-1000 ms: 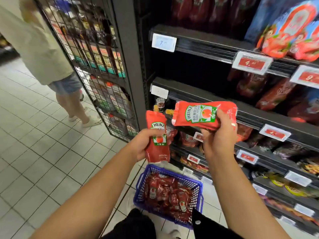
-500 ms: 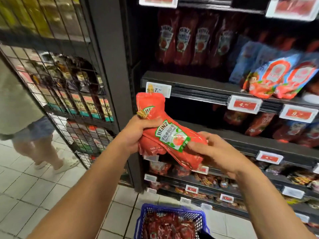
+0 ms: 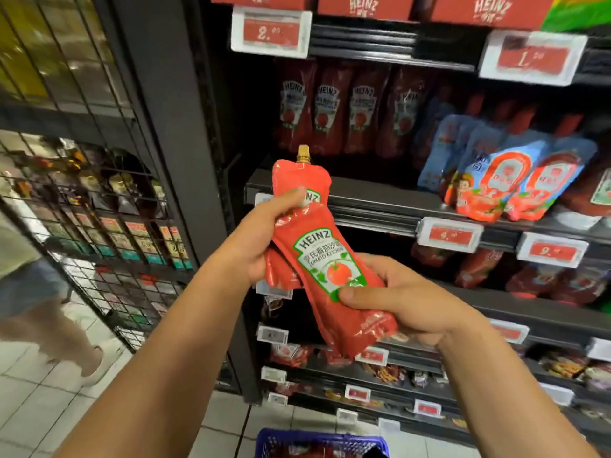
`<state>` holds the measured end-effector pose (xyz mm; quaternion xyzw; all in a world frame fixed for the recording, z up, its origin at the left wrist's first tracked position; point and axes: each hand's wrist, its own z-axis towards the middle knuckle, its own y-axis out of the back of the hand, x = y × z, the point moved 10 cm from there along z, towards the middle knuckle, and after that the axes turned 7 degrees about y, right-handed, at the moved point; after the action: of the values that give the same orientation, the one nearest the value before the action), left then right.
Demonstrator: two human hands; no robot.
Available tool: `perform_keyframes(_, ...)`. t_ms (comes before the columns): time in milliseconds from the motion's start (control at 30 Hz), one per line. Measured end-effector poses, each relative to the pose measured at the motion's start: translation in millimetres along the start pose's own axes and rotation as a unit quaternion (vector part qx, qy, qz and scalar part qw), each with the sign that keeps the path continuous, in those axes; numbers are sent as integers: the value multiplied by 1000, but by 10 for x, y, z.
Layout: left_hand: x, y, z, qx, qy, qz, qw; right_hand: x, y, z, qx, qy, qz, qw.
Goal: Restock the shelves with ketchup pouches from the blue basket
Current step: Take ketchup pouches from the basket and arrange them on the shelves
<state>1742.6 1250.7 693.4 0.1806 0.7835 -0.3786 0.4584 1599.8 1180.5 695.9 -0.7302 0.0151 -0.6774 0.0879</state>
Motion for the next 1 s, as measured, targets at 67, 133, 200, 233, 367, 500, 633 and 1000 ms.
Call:
perform_keyframes(67, -138, -76, 58, 2, -26, -26, 999, 186, 143, -28, -26, 29, 26, 999)
perform_keyframes(133, -264, -88, 95, -6, -58, -28, 998, 364, 327, -85, -70, 72, 58, 993)
perform_keyframes(200, -418, -43, 132, -35, -105, 7, 994, 481, 514, -112, -122, 106, 71, 984)
perform_keyframes(233, -505, -48, 149, -44, -129, 30, 990, 506, 611, -111, -153, 114, 70, 979)
perform_keyframes(367, -888, -233, 267, -74, -201, 133, 968, 645, 890, -32, -259, 123, 31, 958)
perform_keyframes(500, -1242, -476, 439, -109, -275, 228, 928, 829, 969, 57, -290, 154, 39, 944)
perform_keyframes(633, -1390, -656, 677, -139, -293, 309, 894, 786, 1011, -3, -294, 147, 33, 944)
perform_keyframes(1000, -1195, -225, 920, -179, -294, 297, 891, 712, 1189, -106, -327, 138, 27, 934)
